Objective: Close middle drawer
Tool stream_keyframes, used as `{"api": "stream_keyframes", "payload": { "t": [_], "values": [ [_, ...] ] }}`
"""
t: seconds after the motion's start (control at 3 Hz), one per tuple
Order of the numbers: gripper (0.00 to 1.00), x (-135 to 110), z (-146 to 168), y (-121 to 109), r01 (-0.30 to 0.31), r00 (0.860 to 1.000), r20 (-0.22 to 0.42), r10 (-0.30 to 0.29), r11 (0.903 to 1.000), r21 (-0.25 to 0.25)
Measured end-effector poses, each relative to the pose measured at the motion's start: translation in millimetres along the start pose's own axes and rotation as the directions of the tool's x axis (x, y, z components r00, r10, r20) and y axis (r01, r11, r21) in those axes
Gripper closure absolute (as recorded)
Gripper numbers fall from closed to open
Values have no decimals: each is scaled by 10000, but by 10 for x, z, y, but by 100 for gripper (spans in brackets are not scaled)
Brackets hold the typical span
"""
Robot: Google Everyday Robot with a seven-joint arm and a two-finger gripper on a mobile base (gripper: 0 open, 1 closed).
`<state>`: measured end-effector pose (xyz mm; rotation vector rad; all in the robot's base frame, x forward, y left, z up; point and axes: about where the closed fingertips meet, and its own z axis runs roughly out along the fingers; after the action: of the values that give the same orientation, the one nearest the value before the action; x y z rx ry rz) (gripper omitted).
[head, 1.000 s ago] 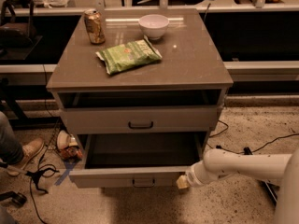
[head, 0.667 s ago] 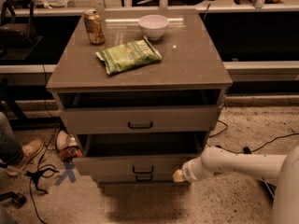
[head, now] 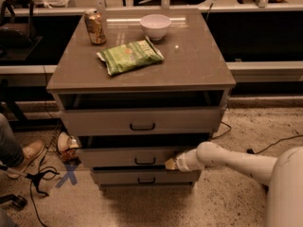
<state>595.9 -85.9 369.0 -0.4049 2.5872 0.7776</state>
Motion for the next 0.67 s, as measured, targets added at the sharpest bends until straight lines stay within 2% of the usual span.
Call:
{"api": "stream_keyframes", "payload": {
  "t": [0.33,0.67],
  "values": [
    [100,0,0,0,0,10000,0,0,10000,0],
    [100,-52,-37,-27,-53,9990,441,62,9998,-191]
  ]
}}
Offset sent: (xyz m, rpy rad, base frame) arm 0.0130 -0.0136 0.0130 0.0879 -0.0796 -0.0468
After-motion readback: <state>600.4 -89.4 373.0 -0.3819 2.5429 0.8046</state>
